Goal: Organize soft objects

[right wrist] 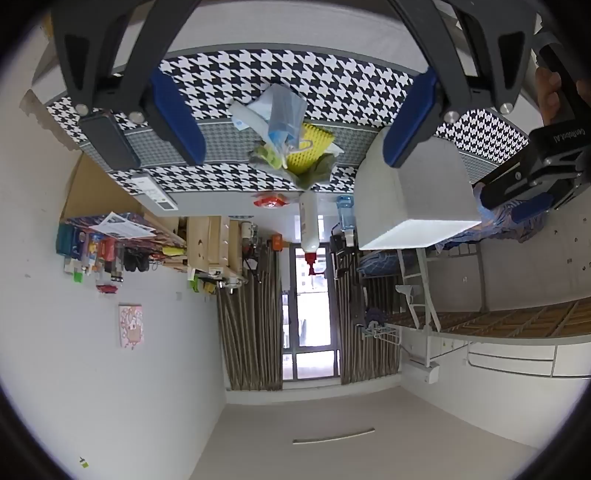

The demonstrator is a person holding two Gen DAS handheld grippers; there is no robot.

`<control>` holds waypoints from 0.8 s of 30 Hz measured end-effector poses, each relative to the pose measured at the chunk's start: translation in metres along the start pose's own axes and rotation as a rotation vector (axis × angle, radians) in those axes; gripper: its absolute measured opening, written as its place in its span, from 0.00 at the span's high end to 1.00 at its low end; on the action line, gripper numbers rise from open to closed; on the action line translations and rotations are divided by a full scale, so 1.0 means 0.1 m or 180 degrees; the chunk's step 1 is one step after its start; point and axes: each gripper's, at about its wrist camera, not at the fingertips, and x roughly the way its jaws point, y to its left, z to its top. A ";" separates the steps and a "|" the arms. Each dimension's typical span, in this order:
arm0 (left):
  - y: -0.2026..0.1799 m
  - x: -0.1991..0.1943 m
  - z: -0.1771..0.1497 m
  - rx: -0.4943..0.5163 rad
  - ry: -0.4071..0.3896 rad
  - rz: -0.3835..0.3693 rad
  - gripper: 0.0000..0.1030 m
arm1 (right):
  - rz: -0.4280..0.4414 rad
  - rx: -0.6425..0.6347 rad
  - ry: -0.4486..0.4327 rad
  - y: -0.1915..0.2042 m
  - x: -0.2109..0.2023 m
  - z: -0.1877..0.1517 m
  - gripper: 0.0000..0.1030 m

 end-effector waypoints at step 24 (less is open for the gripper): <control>-0.01 0.09 0.02 0.0018 0.0092 0.0060 0.01 | 0.0043 0.0055 0.0000 -0.03 -0.01 0.01 0.04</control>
